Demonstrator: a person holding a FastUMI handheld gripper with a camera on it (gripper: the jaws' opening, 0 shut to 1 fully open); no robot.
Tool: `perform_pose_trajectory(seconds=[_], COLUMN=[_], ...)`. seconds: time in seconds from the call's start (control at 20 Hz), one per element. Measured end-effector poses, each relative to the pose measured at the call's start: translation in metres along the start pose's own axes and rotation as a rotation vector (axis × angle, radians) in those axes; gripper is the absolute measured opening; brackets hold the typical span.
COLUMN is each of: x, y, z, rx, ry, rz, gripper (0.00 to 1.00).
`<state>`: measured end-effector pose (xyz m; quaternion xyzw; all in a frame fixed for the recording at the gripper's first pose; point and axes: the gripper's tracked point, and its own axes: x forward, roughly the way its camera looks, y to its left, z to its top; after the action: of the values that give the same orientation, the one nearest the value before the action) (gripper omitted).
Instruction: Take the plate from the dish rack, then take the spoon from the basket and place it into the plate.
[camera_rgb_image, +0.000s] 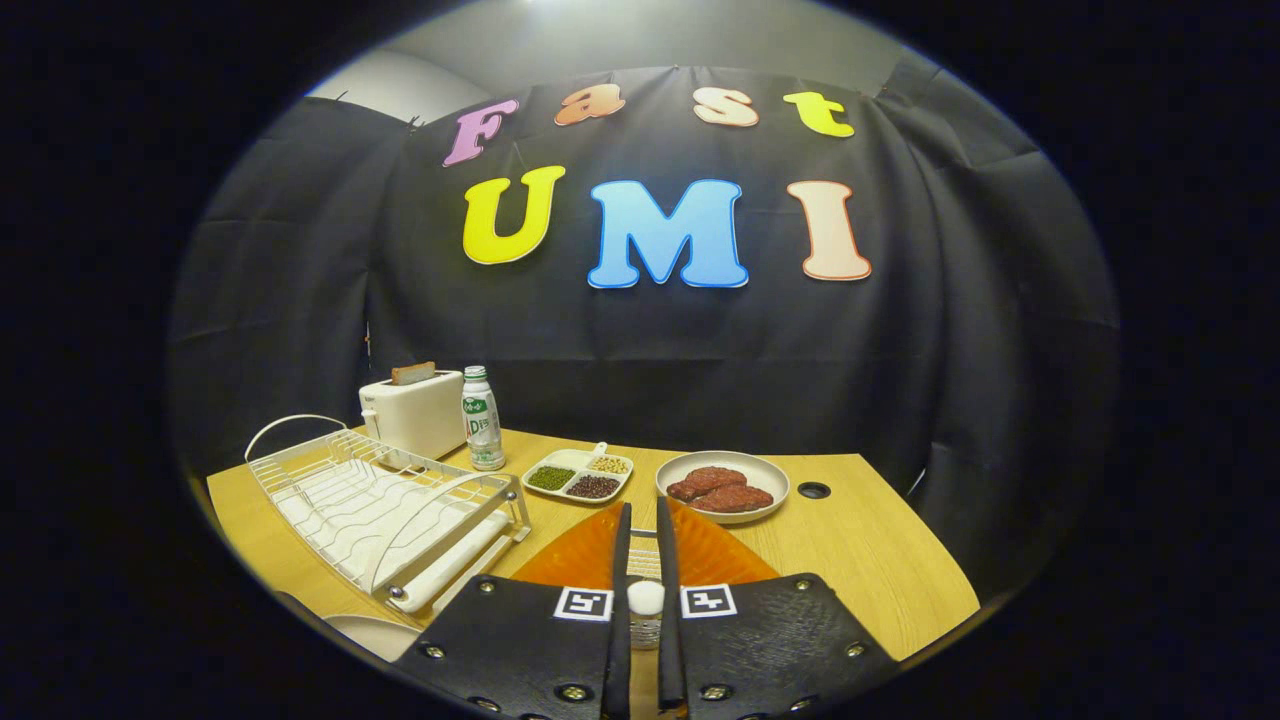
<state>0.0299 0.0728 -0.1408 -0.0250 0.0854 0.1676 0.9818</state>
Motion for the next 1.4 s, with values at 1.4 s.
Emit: perform_pose_trajectory(seconds=[1.4], x=[-0.128], y=[0.117], z=[0.013], rx=[-0.077], ry=[0.274], rz=[0.135], gripper=[0.1])
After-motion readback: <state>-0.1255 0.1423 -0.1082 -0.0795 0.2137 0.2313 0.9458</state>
